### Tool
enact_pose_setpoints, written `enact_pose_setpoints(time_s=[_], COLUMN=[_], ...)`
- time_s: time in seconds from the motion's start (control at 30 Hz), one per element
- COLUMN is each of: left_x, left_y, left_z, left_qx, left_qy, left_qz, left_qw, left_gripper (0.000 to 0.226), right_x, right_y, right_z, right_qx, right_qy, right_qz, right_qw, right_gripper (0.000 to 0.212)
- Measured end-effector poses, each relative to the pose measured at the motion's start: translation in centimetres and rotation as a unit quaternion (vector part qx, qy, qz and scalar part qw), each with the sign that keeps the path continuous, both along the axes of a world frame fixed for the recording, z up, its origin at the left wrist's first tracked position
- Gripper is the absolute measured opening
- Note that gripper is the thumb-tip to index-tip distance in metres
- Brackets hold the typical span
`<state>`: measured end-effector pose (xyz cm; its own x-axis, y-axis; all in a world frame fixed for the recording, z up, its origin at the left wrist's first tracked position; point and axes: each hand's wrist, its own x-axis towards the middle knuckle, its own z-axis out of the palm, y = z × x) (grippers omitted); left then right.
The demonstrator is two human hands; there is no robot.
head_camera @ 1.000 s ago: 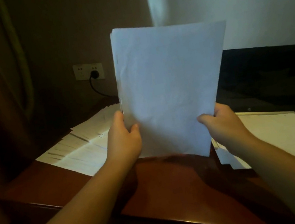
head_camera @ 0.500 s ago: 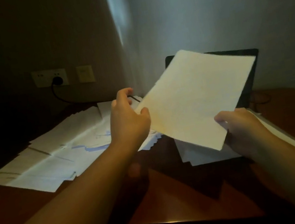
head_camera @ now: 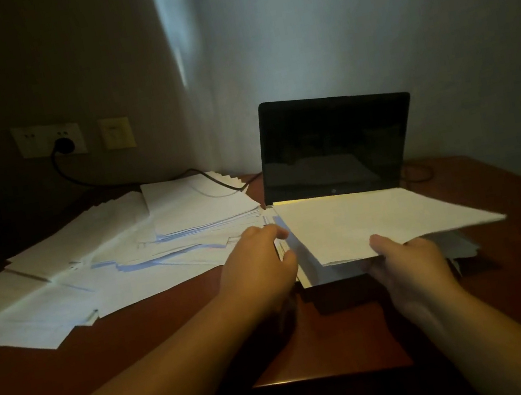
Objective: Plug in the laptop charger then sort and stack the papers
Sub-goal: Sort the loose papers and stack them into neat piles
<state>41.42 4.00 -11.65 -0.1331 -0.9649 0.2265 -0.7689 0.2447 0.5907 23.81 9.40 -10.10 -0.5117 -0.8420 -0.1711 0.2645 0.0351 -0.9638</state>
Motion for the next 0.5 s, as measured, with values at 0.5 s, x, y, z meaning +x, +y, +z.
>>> enact_pose_setpoints(time_s=[0.5], left_x=[-1.6], left_y=[1.0], left_z=[-1.0], left_qx=[-0.012], left_qy=[-0.098], left_qz=[-0.086], left_qw=[0.991], left_gripper=[0.05], right_x=[-0.8], right_y=[1.1], right_z=[0.7], right_qx=[0.239], right_qy=[0.07], right_qz=[0.178], right_qw=[0.952], right_gripper=[0.048])
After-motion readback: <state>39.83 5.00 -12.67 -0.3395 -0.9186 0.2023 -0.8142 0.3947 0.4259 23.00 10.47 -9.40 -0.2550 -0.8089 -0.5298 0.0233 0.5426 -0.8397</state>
